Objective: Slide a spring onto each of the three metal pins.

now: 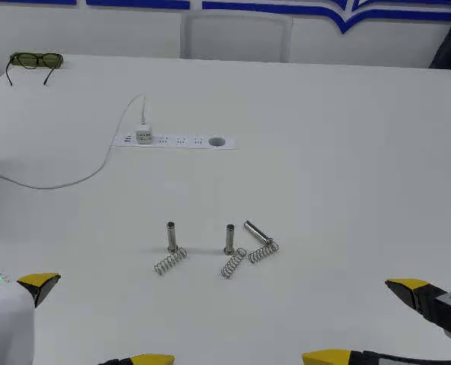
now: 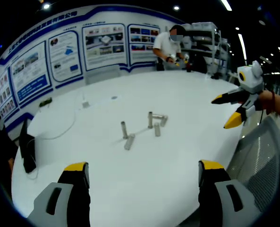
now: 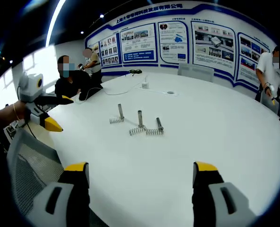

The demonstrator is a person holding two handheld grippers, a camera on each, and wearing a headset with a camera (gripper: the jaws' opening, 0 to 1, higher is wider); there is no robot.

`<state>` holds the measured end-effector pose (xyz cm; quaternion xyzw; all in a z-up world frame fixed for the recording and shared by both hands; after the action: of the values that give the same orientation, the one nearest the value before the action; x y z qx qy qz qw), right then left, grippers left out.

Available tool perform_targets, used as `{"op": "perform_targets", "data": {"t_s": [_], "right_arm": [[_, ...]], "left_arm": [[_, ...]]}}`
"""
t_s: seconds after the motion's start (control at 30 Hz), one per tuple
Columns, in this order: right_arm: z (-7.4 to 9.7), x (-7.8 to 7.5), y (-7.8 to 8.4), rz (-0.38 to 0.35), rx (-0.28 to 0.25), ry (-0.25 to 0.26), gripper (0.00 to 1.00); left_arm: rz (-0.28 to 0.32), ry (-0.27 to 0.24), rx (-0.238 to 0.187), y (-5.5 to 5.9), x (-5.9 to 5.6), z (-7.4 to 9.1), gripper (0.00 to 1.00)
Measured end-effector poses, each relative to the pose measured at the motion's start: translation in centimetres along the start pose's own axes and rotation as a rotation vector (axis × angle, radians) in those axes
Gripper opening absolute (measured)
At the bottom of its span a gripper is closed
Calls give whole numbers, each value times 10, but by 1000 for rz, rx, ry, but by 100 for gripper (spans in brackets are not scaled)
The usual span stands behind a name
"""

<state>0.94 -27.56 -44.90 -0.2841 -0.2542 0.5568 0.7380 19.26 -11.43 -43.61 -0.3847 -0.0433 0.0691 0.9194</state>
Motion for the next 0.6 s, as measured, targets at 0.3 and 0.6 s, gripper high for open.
{"op": "perform_targets", "data": {"t_s": [0.3, 0.6], "right_arm": [[-2, -2, 0, -23, 4, -3, 90], [-8, -6, -4, -27, 7, 2, 89]], "left_arm": [[-1, 0, 3, 0, 0, -1, 97], [2, 4, -8, 0, -2, -2, 97]]}}
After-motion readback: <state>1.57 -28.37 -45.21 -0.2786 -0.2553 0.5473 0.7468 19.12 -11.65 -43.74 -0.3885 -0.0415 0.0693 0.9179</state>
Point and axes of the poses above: the centre of the closed fingertips' face, and the gripper's own axes: z roughly backward along the fingers, x roughly to its left, y roughly out of its underside, the point moved 1 cm from there along z, roughly backward along the fingers, and after that the axes turned 11 degrees about x, right-handed, at the moved point
